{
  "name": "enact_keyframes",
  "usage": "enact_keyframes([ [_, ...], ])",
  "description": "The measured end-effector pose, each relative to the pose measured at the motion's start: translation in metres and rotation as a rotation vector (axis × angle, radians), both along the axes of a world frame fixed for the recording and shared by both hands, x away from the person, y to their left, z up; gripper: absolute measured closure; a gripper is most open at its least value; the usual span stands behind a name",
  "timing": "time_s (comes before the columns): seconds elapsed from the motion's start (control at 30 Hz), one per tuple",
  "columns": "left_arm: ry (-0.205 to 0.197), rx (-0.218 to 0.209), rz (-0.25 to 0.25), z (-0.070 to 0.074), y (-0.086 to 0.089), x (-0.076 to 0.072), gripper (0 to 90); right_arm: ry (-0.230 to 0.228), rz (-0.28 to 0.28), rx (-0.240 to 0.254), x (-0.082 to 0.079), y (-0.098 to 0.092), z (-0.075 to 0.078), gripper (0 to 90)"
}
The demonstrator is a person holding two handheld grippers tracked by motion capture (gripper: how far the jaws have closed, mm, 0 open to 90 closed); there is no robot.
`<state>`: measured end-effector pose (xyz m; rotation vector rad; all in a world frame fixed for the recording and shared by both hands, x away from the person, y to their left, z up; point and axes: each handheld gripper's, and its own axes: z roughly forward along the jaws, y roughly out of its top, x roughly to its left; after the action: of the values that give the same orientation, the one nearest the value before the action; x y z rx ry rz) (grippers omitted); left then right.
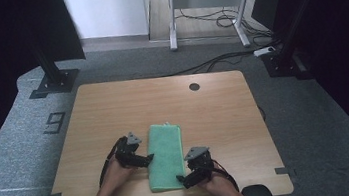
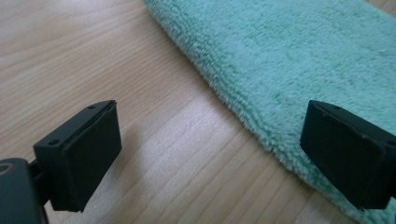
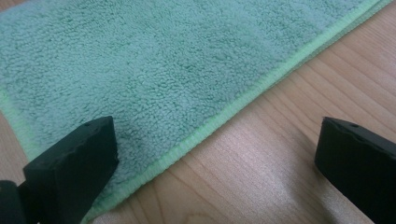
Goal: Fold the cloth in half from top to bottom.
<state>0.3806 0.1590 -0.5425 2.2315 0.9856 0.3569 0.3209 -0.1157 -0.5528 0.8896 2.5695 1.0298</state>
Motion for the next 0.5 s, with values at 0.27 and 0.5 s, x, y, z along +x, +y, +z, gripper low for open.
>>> enact_keyframes([
  [0.27, -0.001, -0.006, 0.009, -0.0064, 0.0012, 0.0, 3.4, 0.007, 0.009, 0.0, 0.0012, 0.0005, 0.0005, 0.0],
  [0.5, 0.001, -0.006, 0.019, -0.0065, 0.0008, -0.0005, 2.8, 0.041, 0.016, 0.016, 0.0093, 0.0017, 0.0038, 1.2],
])
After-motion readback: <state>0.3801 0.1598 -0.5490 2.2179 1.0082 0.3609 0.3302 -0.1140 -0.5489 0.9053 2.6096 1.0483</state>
